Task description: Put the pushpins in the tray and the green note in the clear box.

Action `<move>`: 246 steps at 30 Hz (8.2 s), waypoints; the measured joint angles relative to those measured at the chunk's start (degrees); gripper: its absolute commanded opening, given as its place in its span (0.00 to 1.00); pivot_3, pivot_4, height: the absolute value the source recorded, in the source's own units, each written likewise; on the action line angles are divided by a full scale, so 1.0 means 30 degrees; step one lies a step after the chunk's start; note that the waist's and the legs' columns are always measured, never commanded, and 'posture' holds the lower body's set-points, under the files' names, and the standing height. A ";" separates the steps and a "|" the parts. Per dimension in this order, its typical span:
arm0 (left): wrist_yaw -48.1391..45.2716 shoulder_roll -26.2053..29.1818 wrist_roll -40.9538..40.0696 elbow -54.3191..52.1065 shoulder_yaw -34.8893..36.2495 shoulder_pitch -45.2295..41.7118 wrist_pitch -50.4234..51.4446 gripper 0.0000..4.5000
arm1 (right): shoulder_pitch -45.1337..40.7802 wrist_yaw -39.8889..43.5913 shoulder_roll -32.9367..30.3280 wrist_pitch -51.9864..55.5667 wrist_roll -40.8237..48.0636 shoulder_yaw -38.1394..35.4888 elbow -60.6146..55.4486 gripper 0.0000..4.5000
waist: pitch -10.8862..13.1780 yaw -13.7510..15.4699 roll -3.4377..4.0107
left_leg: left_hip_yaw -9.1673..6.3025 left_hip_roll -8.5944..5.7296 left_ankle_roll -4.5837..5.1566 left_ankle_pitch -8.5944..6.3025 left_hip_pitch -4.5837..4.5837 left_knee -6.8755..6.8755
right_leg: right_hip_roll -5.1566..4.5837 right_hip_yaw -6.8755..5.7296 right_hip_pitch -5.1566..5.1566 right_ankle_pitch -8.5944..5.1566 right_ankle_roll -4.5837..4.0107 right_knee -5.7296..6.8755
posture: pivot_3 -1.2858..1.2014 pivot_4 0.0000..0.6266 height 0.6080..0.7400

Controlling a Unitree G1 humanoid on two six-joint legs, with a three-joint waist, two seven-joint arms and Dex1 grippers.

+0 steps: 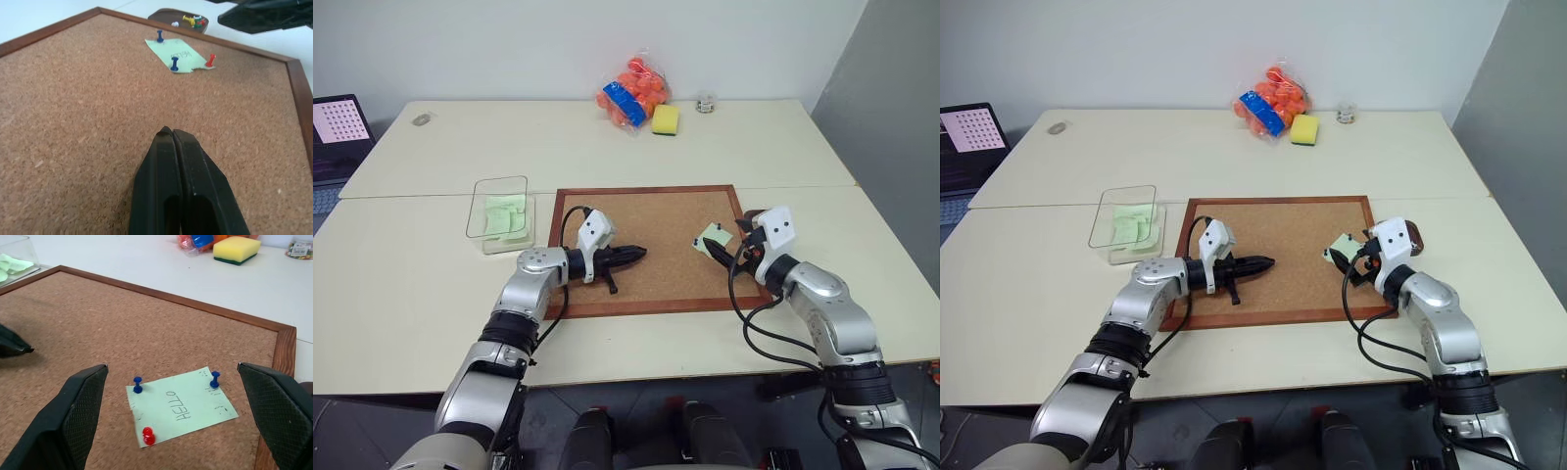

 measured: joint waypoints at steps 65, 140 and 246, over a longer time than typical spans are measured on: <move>0.0536 0.0499 0.1473 -0.1631 -0.0287 0.1176 -0.0310 0.00 | -0.3932 -0.3552 0.2617 -0.5979 -0.0915 -0.2840 0.7628 0.02 | -0.0054 -0.0345 0.0090 | 0.0014 -0.0002 0.0003 -0.0001 0.0034 0.0001 | -0.0008 0.0023 0.0014 0.0013 -0.0014 0.0028 | 0.52 0.24 1.00; 0.0664 0.0495 0.1687 -0.0795 -0.0311 0.0924 -0.1314 0.00 | -0.0354 0.1631 -0.0095 -0.1769 0.2135 -0.2286 0.1360 0.99 | -0.0053 -0.0353 0.0097 | 0.0003 0.0019 0.0009 0.0000 0.0039 0.0002 | 0.0024 0.0021 0.0022 -0.0030 0.0090 0.0024 | 0.52 0.24 1.00; 0.0952 0.0633 0.1954 -0.1193 -0.0252 0.1119 -0.1240 0.00 | -0.5633 -0.4544 0.0915 -0.5059 -0.0983 -0.3402 1.1928 0.85 | -0.0049 -0.0403 0.0106 | 0.0023 0.0022 0.0008 0.0000 0.0047 0.0000 | 0.0032 0.0043 0.0016 0.0010 0.0068 0.0023 | 0.52 0.24 1.00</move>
